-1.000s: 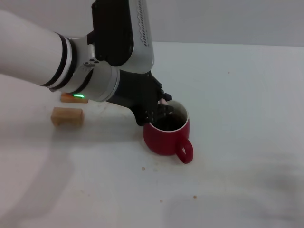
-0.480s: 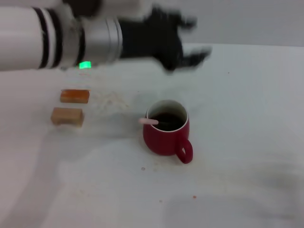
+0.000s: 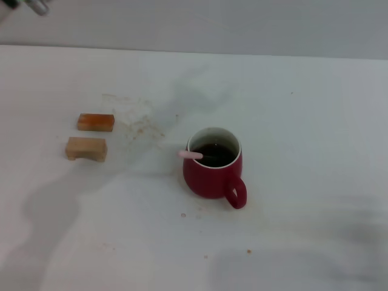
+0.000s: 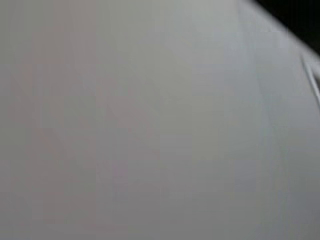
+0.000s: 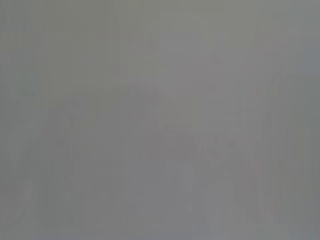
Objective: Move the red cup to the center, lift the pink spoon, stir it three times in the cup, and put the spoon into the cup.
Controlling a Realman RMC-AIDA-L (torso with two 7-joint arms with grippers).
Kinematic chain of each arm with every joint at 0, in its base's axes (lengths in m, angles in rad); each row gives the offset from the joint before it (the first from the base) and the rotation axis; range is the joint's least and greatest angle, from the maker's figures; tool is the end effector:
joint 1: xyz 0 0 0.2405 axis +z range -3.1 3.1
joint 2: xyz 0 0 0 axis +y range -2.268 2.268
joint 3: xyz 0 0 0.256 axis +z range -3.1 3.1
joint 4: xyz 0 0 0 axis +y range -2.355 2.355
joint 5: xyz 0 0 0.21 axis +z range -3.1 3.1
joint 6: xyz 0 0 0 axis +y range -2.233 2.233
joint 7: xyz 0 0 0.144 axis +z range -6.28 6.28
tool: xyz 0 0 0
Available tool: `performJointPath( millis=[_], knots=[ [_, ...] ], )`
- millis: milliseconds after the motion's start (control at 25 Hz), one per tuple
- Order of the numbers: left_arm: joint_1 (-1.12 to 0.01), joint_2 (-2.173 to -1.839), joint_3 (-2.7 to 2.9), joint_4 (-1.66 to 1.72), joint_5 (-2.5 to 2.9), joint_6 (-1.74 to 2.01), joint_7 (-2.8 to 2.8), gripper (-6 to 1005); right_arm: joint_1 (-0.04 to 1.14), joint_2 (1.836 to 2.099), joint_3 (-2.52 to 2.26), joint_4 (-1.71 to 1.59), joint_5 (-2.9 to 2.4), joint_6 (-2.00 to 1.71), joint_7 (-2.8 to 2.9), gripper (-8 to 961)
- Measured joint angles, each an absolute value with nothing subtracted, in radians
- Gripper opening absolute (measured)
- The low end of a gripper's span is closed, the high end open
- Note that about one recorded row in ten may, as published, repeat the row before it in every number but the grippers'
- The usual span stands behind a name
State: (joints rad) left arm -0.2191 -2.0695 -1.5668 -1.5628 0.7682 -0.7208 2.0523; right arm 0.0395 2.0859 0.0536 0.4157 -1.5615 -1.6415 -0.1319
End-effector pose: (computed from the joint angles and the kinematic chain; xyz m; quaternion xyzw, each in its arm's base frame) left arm -0.0624 0.3401 0.0904 -0.7684 0.0108 -0.5026 0.3960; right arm 0.3409 0.1613 -0.0383 -0.6214 0.2440 0.3051 0.6791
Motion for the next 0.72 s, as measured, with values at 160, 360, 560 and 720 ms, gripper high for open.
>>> performJointPath(
  millis=[160, 360, 560, 720],
  knots=[
    [-0.171, -2.074, -1.51, -1.623, 0.671, -0.661, 2.348, 823, 0.044, 2.086, 0.054, 0.417, -1.561, -1.64, -0.132, 0],
    [-0.161, -2.076, -1.439, -1.726, 0.811, -0.458, 2.496, 816, 0.047, 2.086, 0.053, 0.422, -1.561, -1.639, -0.132, 0],
    [-0.208, -2.058, -1.462, -1.756, 0.827, -0.413, 2.325, 793, 0.049, 2.087, 0.042, 0.422, -1.561, -1.637, -0.132, 0],
    [-0.281, -2.01, -1.465, -1.76, 1.015, -0.392, 1.931, 794, 0.05, 2.087, 0.041, 0.422, -1.56, -1.637, -0.132, 0]
  ],
)
